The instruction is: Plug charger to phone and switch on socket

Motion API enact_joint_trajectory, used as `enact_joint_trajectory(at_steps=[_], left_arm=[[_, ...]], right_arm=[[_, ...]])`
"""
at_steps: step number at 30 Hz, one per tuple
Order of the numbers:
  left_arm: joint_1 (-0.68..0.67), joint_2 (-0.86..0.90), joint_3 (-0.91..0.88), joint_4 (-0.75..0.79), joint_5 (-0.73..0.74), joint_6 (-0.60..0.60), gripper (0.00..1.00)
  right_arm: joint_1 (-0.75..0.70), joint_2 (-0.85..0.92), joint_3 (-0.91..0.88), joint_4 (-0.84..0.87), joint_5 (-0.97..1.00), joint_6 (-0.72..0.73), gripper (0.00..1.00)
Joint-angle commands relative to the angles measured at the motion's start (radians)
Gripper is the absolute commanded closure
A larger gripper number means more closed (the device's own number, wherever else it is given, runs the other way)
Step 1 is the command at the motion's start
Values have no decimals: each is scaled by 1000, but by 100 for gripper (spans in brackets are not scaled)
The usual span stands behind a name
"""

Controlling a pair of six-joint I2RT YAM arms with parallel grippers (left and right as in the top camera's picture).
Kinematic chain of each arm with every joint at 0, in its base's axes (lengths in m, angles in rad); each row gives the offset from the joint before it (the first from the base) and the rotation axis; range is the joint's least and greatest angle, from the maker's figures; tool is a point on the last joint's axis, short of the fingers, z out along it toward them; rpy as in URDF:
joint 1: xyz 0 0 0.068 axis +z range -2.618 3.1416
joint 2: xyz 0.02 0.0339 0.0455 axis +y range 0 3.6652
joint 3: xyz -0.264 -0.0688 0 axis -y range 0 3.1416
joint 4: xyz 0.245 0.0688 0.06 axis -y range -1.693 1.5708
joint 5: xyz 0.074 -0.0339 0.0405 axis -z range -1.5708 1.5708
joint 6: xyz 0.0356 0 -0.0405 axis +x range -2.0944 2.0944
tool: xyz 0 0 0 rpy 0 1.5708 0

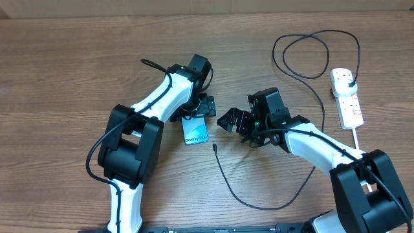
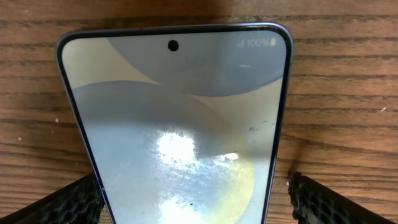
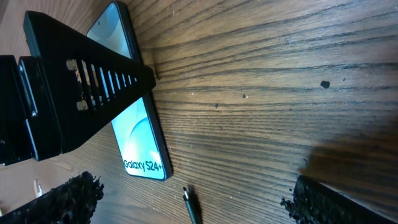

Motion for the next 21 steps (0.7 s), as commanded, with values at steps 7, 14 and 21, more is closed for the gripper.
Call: enact_joint_trajectory(at_steps=[7,14,21], left_arm=[[-7,58,-40,-5,33,13,3],[-7,58,-40,-5,34,58,23],[-7,58,-40,-11,38,65,30]], right_arm=[[1,2,-5,6,6,3,0],[1,2,-5,6,6,3,0],[1,2,-5,6,6,3,0]])
